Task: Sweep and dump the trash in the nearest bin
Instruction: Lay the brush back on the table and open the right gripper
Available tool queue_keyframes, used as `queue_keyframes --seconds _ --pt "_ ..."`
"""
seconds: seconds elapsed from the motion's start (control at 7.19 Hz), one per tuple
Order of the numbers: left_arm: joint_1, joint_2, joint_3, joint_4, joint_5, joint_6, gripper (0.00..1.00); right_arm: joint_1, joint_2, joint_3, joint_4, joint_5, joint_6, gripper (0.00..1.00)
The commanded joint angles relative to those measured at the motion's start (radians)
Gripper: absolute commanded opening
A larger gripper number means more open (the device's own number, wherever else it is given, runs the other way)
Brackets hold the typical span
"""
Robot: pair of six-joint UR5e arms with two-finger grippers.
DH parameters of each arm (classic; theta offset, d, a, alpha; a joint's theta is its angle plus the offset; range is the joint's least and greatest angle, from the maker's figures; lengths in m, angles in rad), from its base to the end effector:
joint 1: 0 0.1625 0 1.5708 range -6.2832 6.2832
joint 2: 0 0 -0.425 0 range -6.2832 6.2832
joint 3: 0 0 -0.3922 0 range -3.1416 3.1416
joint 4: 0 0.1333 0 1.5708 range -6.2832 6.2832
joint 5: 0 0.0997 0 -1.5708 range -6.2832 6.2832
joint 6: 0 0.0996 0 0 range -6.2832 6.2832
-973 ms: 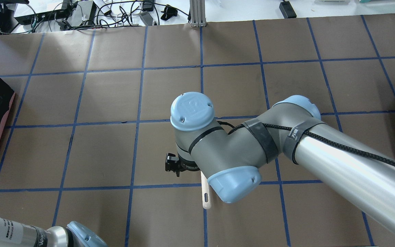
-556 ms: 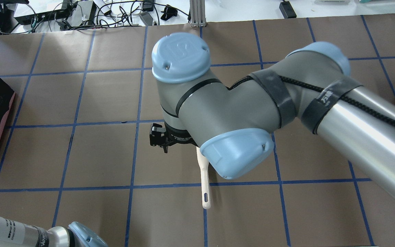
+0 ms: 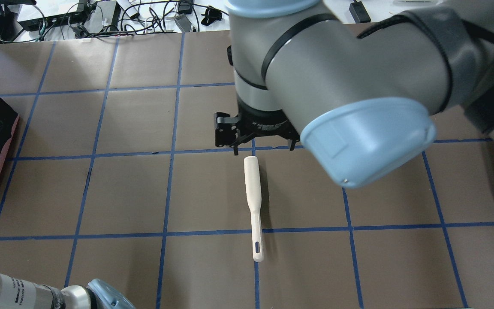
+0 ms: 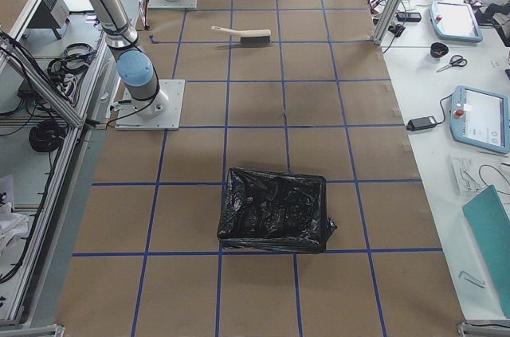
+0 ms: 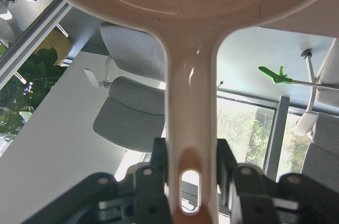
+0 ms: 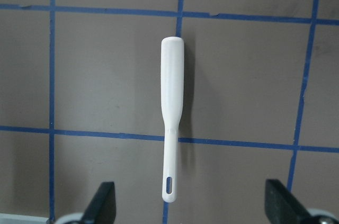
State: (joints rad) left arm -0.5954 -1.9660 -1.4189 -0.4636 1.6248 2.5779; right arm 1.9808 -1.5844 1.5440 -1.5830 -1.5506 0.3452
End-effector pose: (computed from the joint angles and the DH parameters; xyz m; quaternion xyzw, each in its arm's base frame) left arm 0.4951 -0.4899 0.4715 0.6442 0.6398 0.1095 0.4046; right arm 0.3198 -0.3963 0.5091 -0.0326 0.9991 -0.0207 0.0191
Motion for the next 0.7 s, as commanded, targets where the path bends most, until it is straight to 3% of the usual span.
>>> queue_keyframes --seconds 0.0,0.28,0.56 --pt "-0.081 0.079 0.032 -0.151 0.038 -0.031 0.0 -0.193 -0.038 -0.008 0.009 -0.044 -0.235 1.0" --pt "-0.142 0.145 0.051 -0.41 0.027 -0.339 0.0 -0.316 -0.063 -0.008 0.006 -0.042 -0.313 1.0" --pt "-0.307 0.173 0.037 -0.571 0.027 -0.833 0.0 -0.349 -0.065 -0.007 0.009 -0.036 -0.313 1.0"
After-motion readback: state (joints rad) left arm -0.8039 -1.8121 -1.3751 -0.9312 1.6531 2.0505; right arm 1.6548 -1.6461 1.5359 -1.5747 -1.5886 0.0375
